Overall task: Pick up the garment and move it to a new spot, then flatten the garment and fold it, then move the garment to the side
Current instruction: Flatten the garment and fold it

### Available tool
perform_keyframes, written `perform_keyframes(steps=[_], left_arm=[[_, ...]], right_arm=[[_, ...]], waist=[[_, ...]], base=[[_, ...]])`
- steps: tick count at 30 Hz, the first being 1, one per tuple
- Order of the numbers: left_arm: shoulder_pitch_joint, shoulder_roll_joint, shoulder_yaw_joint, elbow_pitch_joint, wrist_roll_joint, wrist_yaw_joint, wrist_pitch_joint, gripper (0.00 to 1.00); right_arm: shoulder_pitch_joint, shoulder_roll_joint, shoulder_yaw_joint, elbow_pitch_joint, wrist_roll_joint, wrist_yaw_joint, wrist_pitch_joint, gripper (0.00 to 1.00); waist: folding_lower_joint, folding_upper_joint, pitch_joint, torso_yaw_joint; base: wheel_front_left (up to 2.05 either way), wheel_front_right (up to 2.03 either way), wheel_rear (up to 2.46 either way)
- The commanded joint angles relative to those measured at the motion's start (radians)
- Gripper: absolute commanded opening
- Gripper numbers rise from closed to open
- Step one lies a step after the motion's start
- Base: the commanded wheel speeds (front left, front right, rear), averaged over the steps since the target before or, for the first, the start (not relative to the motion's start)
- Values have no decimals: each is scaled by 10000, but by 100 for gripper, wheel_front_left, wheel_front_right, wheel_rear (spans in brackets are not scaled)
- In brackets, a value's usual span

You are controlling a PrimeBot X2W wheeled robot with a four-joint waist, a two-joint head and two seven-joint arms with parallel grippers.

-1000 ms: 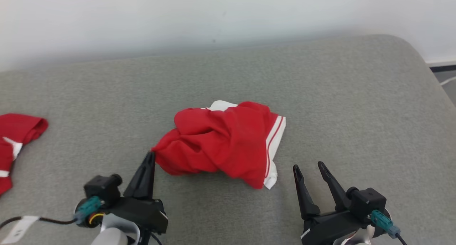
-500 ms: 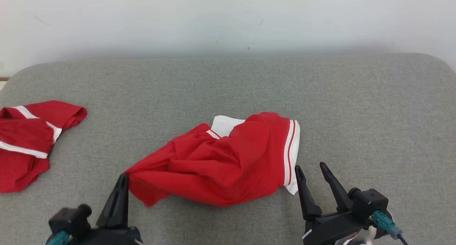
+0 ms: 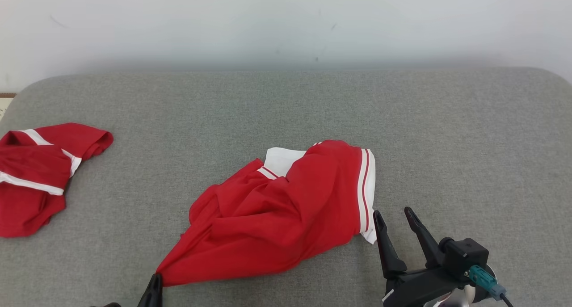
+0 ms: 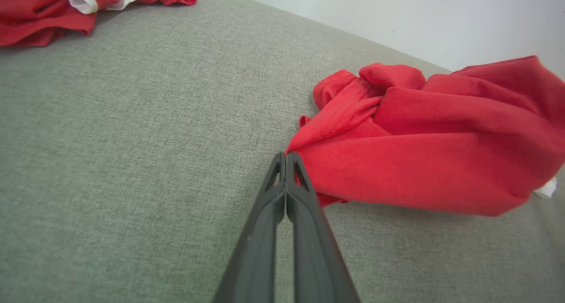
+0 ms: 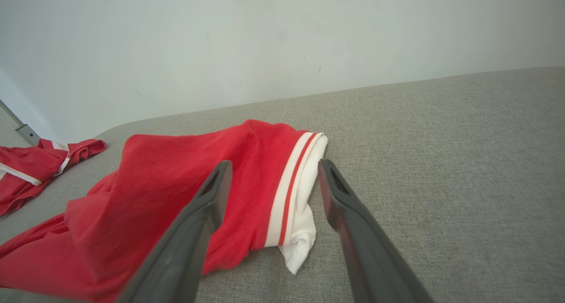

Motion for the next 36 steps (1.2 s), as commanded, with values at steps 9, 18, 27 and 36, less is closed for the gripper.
perform_keyframes(steps=[9,18,27,36], left_arm=[[-200,-148,205,663,49,-210,-382,100],[-176,-640,1023,-354,1040,-67,-516,100],[407,-1325,2182,-1966,3137,-52,-516,100],[629,-1625,2588,-1989,3528,-335,-517,100]], right_arm=[[114,-5,-20,-44,-82,8,69,100],[200,-6,-314,-46,-133,8,133,100],[527,-5,-885,-9,-177,8,220,100],[623,-3,-1096,145,-57,8,336,100]], waist=[[0,0,-64,168],[0,0,-160,374],[0,0,-366,478],[0,0,-457,574]], base=[[0,0,0],[0,0,0],[0,0,0],[0,0,0]])
